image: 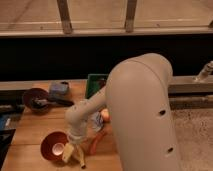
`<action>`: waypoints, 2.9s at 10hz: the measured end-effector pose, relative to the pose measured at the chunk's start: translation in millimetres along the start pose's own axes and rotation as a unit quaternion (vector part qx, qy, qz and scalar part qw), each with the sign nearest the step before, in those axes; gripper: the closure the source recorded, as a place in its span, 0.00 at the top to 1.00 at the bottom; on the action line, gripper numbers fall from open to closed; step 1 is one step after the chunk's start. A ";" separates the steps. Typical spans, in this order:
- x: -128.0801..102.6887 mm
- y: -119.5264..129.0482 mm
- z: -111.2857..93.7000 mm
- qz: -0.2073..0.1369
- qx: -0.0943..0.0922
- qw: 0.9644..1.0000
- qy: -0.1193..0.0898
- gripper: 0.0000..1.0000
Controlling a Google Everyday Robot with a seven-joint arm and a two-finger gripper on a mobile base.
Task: Place banana in table surface
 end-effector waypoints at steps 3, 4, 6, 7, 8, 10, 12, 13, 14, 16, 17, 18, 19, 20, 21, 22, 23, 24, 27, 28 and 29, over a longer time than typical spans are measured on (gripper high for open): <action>1.9 -1.0 -1.5 0.002 0.001 1.000 0.001 0.22; 8.1 0.6 -3.3 0.002 0.007 1.000 -0.004 0.10; 14.5 1.8 -3.2 0.005 0.010 1.000 -0.009 0.00; 14.5 2.7 -0.3 0.005 0.008 1.000 -0.009 0.00; 13.5 3.2 0.7 0.005 0.008 1.000 -0.012 0.00; 13.3 0.7 -7.1 0.007 0.019 1.000 -0.017 0.00; 10.2 -11.5 -22.4 0.011 0.036 0.999 -0.027 0.00; 8.7 -22.4 -32.5 0.017 0.044 0.998 -0.035 0.00; 8.1 -37.6 -45.6 0.021 0.052 0.997 -0.046 0.00; 6.9 -77.8 -78.6 0.031 0.066 0.995 -0.068 0.00; 4.7 -97.8 -96.3 0.035 0.073 0.994 -0.075 0.00; 1.2 -113.6 -112.4 0.037 0.081 0.993 -0.082 0.00; -3.6 -122.8 -129.5 0.037 0.089 0.991 -0.089 0.00; -9.2 -126.9 -150.5 0.035 0.101 0.990 -0.097 0.00; -13.8 -126.0 -168.1 0.031 0.112 0.988 -0.104 0.00; -17.6 -122.7 -181.6 0.027 0.122 0.986 -0.111 0.00; -22.7 -117.8 -196.8 0.021 0.133 0.984 -0.120 0.00; -31.8 -112.8 -206.4 0.009 0.142 0.982 -0.128 0.00; -76.0 -98.5 -201.0 -0.034 0.140 0.981 -0.133 0.00; -93.7 -93.9 -197.2 -0.051 0.137 0.980 -0.132 0.00; -109.4 -89.9 -194.4 -0.065 0.135 0.980 -0.131 0.00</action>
